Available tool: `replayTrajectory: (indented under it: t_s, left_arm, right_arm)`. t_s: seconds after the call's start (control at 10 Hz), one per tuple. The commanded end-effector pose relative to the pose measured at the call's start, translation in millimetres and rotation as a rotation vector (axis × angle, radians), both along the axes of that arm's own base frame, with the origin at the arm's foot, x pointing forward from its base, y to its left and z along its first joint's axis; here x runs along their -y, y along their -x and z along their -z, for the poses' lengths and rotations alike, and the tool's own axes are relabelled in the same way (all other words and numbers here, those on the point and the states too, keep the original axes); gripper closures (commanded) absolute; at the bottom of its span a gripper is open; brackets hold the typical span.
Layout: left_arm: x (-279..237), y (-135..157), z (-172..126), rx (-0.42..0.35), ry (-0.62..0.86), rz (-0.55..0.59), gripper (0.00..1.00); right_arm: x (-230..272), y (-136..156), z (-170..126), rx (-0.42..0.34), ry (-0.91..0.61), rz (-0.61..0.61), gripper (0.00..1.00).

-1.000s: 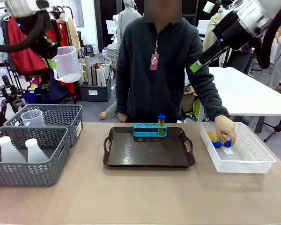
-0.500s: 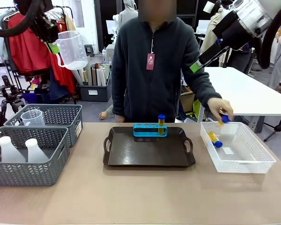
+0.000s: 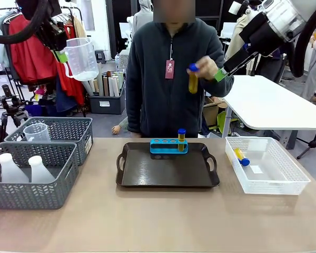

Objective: Prepare the laboratory tools.
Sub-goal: Pick up one Large Measuring Cup and place it on the Handle tray.

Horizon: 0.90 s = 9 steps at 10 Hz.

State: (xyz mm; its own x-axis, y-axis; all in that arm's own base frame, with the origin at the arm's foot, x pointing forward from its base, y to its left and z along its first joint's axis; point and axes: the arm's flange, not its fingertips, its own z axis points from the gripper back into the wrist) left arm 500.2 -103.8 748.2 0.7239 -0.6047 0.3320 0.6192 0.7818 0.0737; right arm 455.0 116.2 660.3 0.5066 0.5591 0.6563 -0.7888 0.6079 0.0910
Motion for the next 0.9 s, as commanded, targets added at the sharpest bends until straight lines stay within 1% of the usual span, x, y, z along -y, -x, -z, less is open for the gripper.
replayTrajectory:
  t_s: [0.0, 0.1, 0.3, 0.4, 0.6, 0.7, 0.8]
  left_arm:
    - [8.4, 14.3, -22.4, 0.025, -0.040, 0.051, 1.00]
    - [23.3, 20.8, -28.4, 0.025, -0.061, 0.089, 1.00]
    - [51.6, 14.5, -20.9, 0.012, -0.091, 0.205, 1.00]
    - [70.0, 9.7, -6.4, 0.015, -0.098, 0.236, 1.00]
    - [95.6, 6.4, 9.8, -0.005, -0.103, 0.305, 1.00]
    - [110.7, -0.3, 24.6, 0.016, -0.121, 0.337, 1.00]
    - [118.0, -2.9, 31.4, 0.025, -0.131, 0.358, 1.00]
  right_arm:
    - [0.8, 0.2, -0.9, 0.005, -0.008, -0.002, 0.00]
    - [0.8, 0.2, -0.9, 0.005, -0.008, -0.002, 0.00]
    - [0.8, 0.2, -0.9, 0.005, -0.008, -0.002, 0.00]
    - [0.8, 0.2, -0.9, 0.005, -0.008, -0.002, 0.00]
    - [0.8, 0.2, -0.9, 0.005, -0.008, -0.002, 0.00]
    - [0.8, 0.2, -0.9, 0.005, -0.008, -0.002, 0.00]
    - [0.8, 0.2, -0.9, 0.005, -0.008, -0.002, 0.00]
